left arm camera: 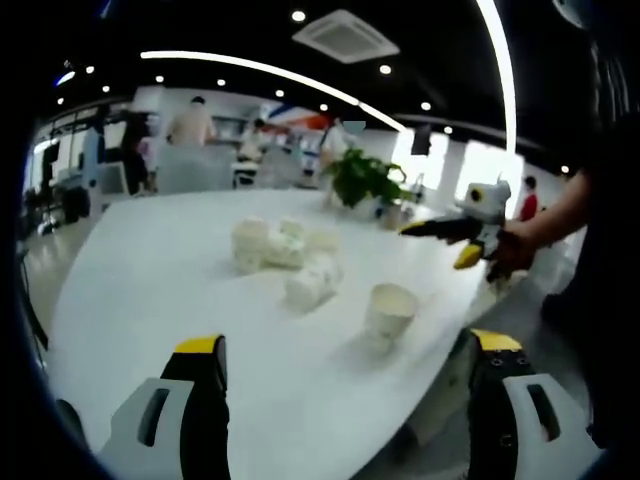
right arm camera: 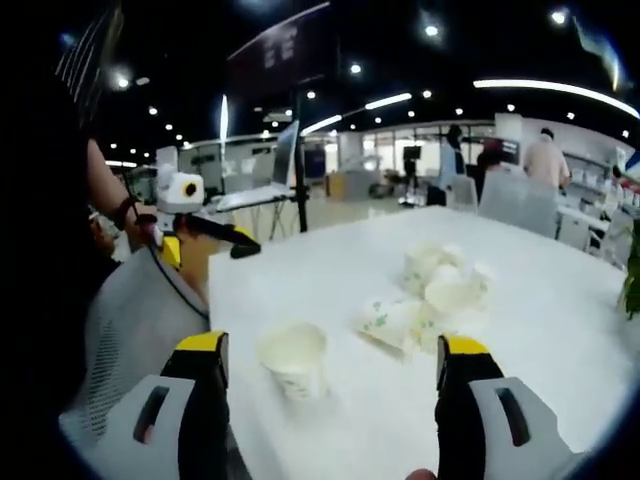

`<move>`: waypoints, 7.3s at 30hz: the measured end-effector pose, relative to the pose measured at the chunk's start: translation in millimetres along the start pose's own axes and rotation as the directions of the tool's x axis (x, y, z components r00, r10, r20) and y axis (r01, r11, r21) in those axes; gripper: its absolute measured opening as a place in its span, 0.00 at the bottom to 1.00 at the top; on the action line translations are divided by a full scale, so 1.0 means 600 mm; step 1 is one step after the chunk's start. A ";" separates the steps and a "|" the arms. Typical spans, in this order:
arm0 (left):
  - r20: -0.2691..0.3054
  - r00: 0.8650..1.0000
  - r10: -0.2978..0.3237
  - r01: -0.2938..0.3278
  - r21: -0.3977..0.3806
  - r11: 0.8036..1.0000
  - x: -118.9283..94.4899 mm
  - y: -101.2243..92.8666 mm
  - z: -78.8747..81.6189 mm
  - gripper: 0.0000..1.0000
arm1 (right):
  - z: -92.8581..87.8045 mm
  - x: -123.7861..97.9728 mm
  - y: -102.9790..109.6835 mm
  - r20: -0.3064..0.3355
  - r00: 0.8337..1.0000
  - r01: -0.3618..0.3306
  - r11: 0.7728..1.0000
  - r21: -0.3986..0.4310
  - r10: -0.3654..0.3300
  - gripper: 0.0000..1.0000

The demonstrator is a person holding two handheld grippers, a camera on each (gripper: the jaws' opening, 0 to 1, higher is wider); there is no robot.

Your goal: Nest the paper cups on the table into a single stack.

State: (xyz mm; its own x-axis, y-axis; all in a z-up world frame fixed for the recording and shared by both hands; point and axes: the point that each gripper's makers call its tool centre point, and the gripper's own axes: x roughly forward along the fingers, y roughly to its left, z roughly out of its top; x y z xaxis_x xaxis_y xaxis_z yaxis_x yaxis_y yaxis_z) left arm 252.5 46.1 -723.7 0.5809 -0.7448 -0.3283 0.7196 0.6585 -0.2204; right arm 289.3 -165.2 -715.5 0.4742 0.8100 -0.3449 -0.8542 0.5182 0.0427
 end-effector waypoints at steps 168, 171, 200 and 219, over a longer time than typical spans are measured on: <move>-0.039 0.990 0.134 -0.137 -0.107 0.985 -0.013 0.062 -0.025 0.98 | 0.007 0.179 -0.245 -0.220 0.969 -0.156 0.972 -0.174 0.116 0.70; -0.042 0.990 0.134 -0.138 -0.112 0.984 -0.014 0.066 -0.030 0.98 | 0.002 0.185 -0.247 -0.230 0.966 -0.163 0.971 -0.175 0.120 0.69; -0.041 0.991 0.124 -0.128 -0.111 0.986 -0.015 0.061 -0.029 0.96 | -0.019 0.203 -0.248 -0.275 0.954 -0.179 0.964 -0.195 0.122 0.59; -0.043 0.991 0.128 -0.133 -0.129 0.983 -0.015 0.056 -0.030 0.96 | -0.029 0.214 -0.246 -0.297 0.944 -0.204 0.962 -0.181 0.145 0.49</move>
State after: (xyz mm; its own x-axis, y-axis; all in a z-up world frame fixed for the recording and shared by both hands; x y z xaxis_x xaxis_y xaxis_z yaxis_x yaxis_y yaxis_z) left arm 264.5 76.9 -744.5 0.6517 -0.6489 -0.3927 0.5812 0.7599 -0.2911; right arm 472.6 -142.3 -782.1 0.2609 0.7581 -0.5977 -0.9573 0.2832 -0.0585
